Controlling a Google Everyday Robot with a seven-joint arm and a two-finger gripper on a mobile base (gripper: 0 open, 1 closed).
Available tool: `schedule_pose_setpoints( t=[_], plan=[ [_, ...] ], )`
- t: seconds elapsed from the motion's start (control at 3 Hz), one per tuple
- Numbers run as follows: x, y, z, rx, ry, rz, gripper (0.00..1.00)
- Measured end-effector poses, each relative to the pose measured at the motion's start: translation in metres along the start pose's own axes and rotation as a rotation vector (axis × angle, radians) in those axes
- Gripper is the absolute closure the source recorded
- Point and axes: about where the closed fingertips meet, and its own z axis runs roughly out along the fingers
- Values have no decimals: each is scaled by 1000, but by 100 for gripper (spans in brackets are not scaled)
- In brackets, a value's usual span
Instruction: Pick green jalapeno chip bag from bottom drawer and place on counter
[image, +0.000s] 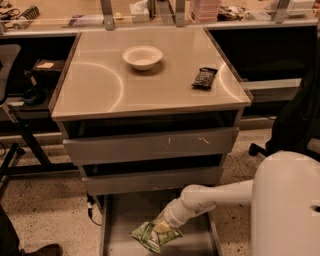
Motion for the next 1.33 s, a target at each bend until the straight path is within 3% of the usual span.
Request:
schedule_pose_setpoints(
  t=[0.33,1.0,1.33],
  plan=[
    [-29,10,-22,28,11,7,100],
    [-84,52,-110,142,73,-17,100],
    [-107,47,-138,200,48,-47,100]
  ],
)
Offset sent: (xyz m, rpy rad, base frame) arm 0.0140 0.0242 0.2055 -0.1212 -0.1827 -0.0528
